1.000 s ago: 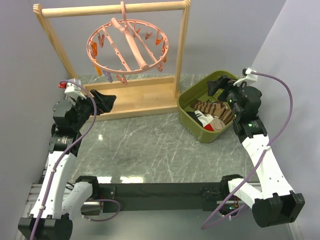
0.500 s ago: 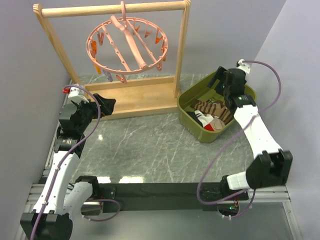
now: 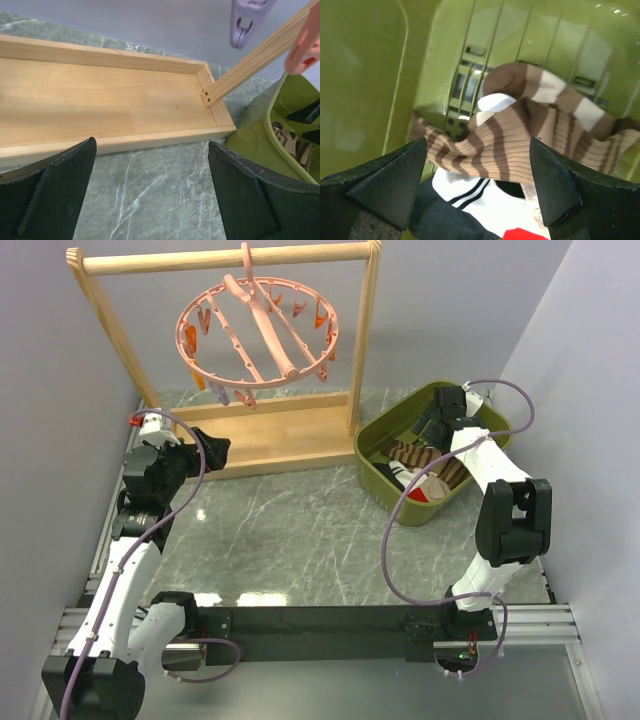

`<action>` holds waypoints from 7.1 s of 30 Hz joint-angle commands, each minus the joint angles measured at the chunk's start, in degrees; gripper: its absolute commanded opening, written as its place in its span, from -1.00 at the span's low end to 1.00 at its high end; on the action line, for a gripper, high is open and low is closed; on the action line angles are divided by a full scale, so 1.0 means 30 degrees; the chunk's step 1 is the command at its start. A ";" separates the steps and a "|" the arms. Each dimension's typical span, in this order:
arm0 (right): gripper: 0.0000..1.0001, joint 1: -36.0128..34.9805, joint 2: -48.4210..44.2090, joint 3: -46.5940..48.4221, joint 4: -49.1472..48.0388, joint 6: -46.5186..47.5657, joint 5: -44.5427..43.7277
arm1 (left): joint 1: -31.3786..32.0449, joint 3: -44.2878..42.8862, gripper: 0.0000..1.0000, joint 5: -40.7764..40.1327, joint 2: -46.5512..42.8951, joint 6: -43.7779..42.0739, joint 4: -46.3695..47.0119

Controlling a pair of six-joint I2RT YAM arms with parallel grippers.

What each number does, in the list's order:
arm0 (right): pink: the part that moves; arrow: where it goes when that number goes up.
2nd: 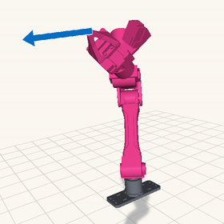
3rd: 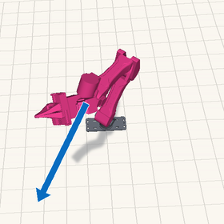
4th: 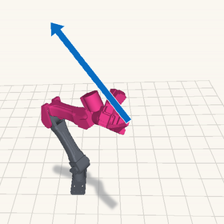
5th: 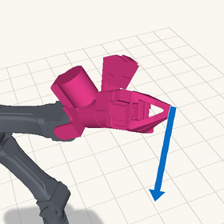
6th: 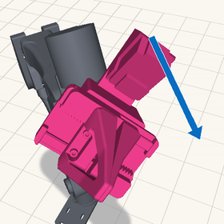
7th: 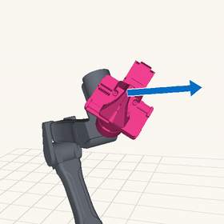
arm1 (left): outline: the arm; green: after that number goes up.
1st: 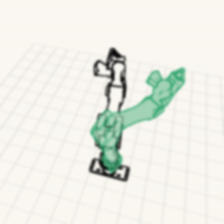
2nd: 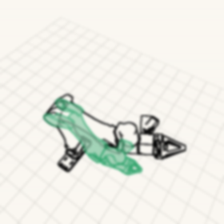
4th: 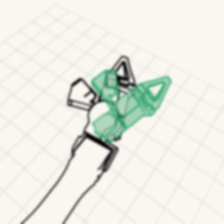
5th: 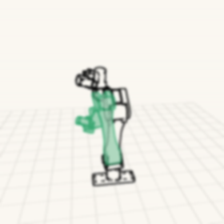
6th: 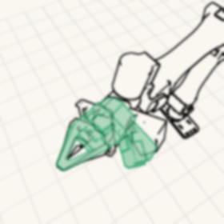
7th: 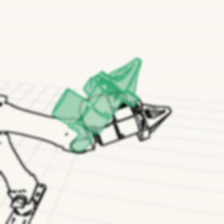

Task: Clip the socks to the hanger
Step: Open the clamp at the hanger, then pick up the sock from the bin.

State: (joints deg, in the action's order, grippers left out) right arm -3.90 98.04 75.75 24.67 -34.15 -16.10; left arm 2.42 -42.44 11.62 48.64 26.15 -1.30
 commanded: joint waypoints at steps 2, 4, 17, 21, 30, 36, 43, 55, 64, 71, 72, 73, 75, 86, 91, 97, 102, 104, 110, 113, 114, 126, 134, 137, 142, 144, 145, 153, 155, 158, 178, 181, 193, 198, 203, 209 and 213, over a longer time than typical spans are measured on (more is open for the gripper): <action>0.77 0.0157 -0.0073 0.0972 0.0303 -0.0393 -0.1608 | -0.0073 -0.0357 0.99 -0.0123 -0.0101 -0.0426 0.0872; 0.77 0.0129 0.0045 0.0856 0.0391 -0.0568 -0.1461 | -0.0073 -0.0299 0.99 -0.0006 -0.0218 -0.0455 0.1048; 0.73 0.0333 0.0778 0.0152 -0.0428 -0.1009 -0.1110 | -0.0043 -0.0297 0.99 0.3128 -0.0102 -0.1129 0.1254; 0.73 0.0333 0.0106 -0.0140 -0.1304 -0.0746 -0.0495 | 0.0044 -0.0824 0.99 0.4971 -0.0421 -0.1218 0.1750; 0.73 0.0188 -0.2267 -0.1048 -0.2769 0.1069 0.1788 | 0.1333 -0.1525 0.95 0.5004 -0.1276 -0.0865 0.4592; 0.73 -0.0194 -0.4961 -0.2248 -0.4701 0.2681 0.3192 | 0.2182 -0.3048 0.90 0.4307 0.0626 -0.0108 0.4917; 0.73 -0.0194 -0.7890 -0.3627 -0.6756 0.3853 0.4865 | 0.3820 -0.5569 0.81 0.0702 0.2768 0.1389 0.3309; 0.73 -0.0223 -0.9857 -0.4799 -0.7871 0.4557 0.6186 | 0.4849 -0.7124 0.66 -0.3813 0.4263 0.2298 0.1811; 0.73 -0.0223 -1.0414 -0.5209 -0.7870 0.4851 0.5836 | 0.4849 -0.7183 0.59 -0.3404 0.4909 0.1801 0.2190; 0.74 -0.0223 -1.0444 -0.5297 -0.7900 0.4704 0.6039 | 0.4908 -0.6744 0.53 -0.3110 0.5084 0.1800 0.3127; 0.74 -0.0223 -1.0443 -0.5268 -0.7871 0.4675 0.6040 | 0.4908 -0.6744 0.53 -0.3314 0.5085 0.1800 0.3158; 0.74 -0.0194 -1.0414 -0.5268 -0.7870 0.4675 0.6069 | 0.4908 -0.6715 0.52 -0.3432 0.5114 0.1800 0.3216; 0.74 -0.0223 -1.0385 -0.5297 -0.7841 0.4646 0.6098 | 0.4937 -0.6568 0.52 -0.3607 0.5056 0.1829 0.3567; 0.74 -0.0223 -1.0327 -0.5356 -0.7695 0.4587 0.5952 | 0.5581 -0.6509 0.18 -0.3814 0.5523 0.1888 0.4682; 0.74 -0.0223 -1.0356 -0.5356 -0.7607 0.4616 0.5777 | 0.5640 -0.6597 -0.23 -0.4370 0.5671 0.1771 0.4798; 0.72 -0.0194 -0.9537 -0.4713 -0.5881 0.3125 0.3729 | 0.5699 -0.6452 -0.46 -0.4400 0.5613 0.1771 0.5003; 0.63 0.0041 -0.8570 -0.4505 -0.4823 0.1337 0.2965 | 0.5728 -0.5894 -0.63 -0.4048 0.5231 0.1567 0.5618; 0.63 0.0099 -0.8278 -0.4594 -0.4969 0.0928 0.2760 | 0.5728 -0.5923 -0.64 -0.4048 0.5231 0.1450 0.5531; 0.57 0.0654 -0.7573 -0.5178 -0.5290 -0.0535 0.2144 | 0.5728 -0.5398 -0.67 -0.2618 0.4997 0.0135 0.6116; 0.57 0.1122 -0.7311 -0.5911 -0.5934 -0.1210 0.2289 | 0.5757 -0.5367 -0.67 -0.1971 0.4967 -0.0629 0.6205; 0.57 0.1212 -0.7106 -0.5999 -0.6053 -0.1301 0.2290 | 0.5757 -0.5425 -0.67 -0.1939 0.4967 -0.0747 0.6205; 0.50 0.1213 -0.2331 -0.3573 -0.5558 -0.1069 0.0274 | 0.5757 -0.5308 -0.72 -0.1031 0.5173 -0.0573 0.6411; 0.50 0.1213 0.0217 -0.1578 -0.3741 -0.0452 -0.1753 | 0.5757 -0.5455 -0.71 -0.1411 0.5144 -0.1042 0.6176; 0.50 0.1184 0.0891 -0.1021 -0.3449 -0.0423 -0.1636 | 0.5757 -0.5338 -0.70 -0.1441 0.5085 -0.1158 0.6176; 0.41 0.1154 0.1626 -0.0552 -0.3359 -0.0248 -0.1403 | 0.5757 -0.5250 -0.70 -0.1440 0.4997 -0.1275 0.6205; 0.28 0.1067 0.1860 -0.0348 -0.3359 -0.0072 -0.1314 | 0.5757 -0.5162 -0.70 -0.1470 0.4938 -0.1276 0.6350; 0.24 0.1037 0.1977 -0.0259 -0.3301 0.0045 -0.1314 | 0.5757 -0.5046 -0.70 -0.1499 0.4851 -0.1305 0.6380; -0.60 0.0832 0.2507 0.0504 -0.2451 0.0485 -0.1197 | 0.5757 -0.4927 -0.69 -0.1616 0.4616 -0.1363 0.6410; -0.88 0.0774 0.2157 0.0504 -0.2392 0.0660 -0.1343 | 0.5757 -0.4927 -0.68 -0.1646 0.4587 -0.1334 0.6381; -1.00 0.0715 0.1455 0.0591 -0.2391 0.1041 -0.1256 | 0.5757 -0.4927 -0.68 -0.1675 0.4528 -0.1334 0.6351; -1.00 -0.3093 -0.4376 -0.2278 -0.6347 0.6990 0.1788 | 0.5816 -0.4605 -0.68 -0.1851 0.3679 -0.1012 0.6264; -1.00 -0.3182 -0.5137 -0.2835 -0.6405 0.6115 0.2027 | 0.5875 -0.4634 -0.68 -0.1851 0.3649 -0.1012 0.6205; -1.00 -0.1456 -0.5759 -0.1548 -0.2310 0.2920 0.1240 | 0.6226 -0.4458 -0.67 -0.1968 0.3561 -0.0924 0.6264; -1.00 0.0536 -0.4179 -0.1928 -0.2391 0.2068 0.1233 | 0.6402 -0.4313 -0.66 -0.2084 0.3503 -0.0924 0.6322; -1.00 0.0890 -0.1864 -0.0759 -0.1780 0.2682 0.0886 | 0.6519 -0.4341 -0.66 -0.2319 0.3386 -0.1041 0.6292; -1.00 0.1036 0.0396 0.0299 0.0157 0.2478 -0.1253 | 0.6519 -0.4342 -0.65 -0.2407 0.3502 -0.1129 0.6263; -1.00 0.1734 -0.0185 -0.0198 -0.0309 0.2680 -0.0527 | 0.6519 -0.4400 -0.65 -0.2524 0.3678 -0.1188 0.6205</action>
State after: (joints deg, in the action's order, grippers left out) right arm -0.58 100.44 73.93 24.08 -26.13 -16.47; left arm 21.74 -55.51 4.64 60.31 23.27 15.55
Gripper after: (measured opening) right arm 0.008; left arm 0.321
